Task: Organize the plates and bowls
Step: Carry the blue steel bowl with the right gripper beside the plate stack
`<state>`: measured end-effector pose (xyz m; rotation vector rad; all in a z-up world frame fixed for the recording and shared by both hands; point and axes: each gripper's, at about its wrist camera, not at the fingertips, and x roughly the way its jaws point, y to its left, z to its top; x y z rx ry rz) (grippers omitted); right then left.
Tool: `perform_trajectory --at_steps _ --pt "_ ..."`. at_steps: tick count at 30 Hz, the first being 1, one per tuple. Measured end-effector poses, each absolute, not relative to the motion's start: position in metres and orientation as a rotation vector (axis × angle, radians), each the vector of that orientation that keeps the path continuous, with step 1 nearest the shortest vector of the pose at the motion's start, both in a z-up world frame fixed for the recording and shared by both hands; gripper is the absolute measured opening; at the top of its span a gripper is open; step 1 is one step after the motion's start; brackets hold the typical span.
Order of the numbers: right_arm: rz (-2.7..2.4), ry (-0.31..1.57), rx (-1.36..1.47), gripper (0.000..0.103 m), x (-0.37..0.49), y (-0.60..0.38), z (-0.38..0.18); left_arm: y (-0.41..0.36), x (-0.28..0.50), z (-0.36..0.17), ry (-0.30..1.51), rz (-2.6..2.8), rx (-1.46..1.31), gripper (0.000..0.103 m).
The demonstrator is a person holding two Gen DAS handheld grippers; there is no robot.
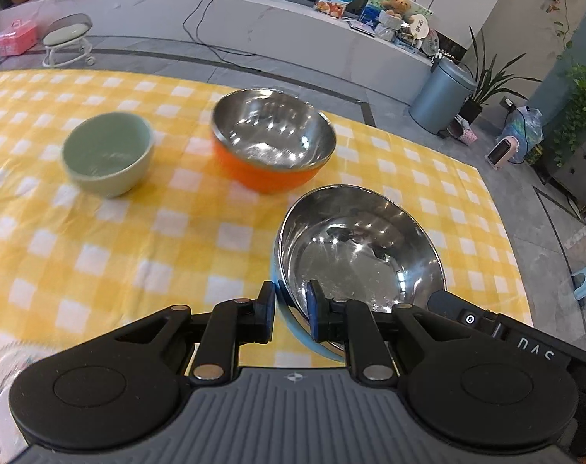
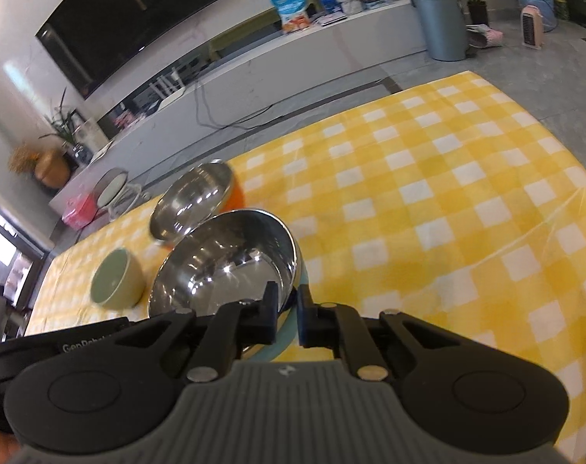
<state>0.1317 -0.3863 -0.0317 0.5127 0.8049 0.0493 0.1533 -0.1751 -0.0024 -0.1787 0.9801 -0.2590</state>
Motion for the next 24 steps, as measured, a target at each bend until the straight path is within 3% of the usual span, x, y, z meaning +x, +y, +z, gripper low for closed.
perform_trajectory --at_steps 24 --pt "0.079 0.855 0.563 0.002 0.039 -0.367 -0.043 -0.122 0.07 -0.016 1.075 -0.301 -0.311 0.021"
